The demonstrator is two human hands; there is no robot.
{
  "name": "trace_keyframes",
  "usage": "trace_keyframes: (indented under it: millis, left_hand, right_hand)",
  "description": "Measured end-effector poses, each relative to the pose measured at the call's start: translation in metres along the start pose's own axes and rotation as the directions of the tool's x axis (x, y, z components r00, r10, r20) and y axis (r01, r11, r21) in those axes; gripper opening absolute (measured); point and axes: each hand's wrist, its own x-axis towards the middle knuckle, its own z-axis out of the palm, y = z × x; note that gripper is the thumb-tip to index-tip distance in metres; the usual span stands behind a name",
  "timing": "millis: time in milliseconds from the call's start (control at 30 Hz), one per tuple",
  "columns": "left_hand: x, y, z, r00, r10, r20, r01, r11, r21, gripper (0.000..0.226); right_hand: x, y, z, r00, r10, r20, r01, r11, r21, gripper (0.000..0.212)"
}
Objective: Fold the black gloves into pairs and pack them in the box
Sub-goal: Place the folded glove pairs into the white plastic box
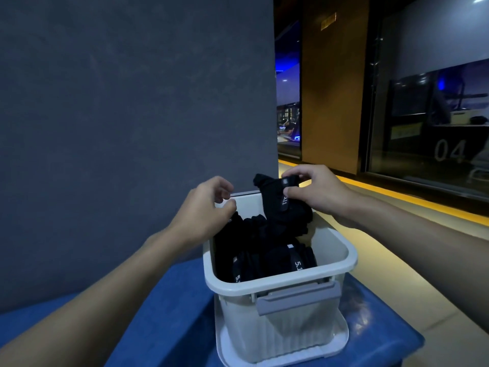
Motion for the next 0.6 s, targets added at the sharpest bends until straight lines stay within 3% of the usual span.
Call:
trace_keyframes:
  millis: [100,467,600]
  left_hand:
    - [-0.007,-0.007,0.002,0.998,0.013,0.062,-0.019,0.995,0.098,0.011]
    - [-0.012,-0.01,0.006,0.996,-0.047,0.07,0.045,0.998,0.033,0.01]
    - [-0.012,-0.011,0.007,0.996,-0.051,0.073,0.049,0.999,0.017,0.011]
  right_hand:
    - [0.004,0.004,-0.002,0.998,0.055,-0.009,-0.055,0.998,-0.02,0.02]
    - [0.015,0.007,0.016,0.981,0.189,0.035,-0.192,0.978,0.086,0.013]
    - [0.02,0.011,0.018,0.982,0.182,0.049,-0.182,0.983,0.013,0.022]
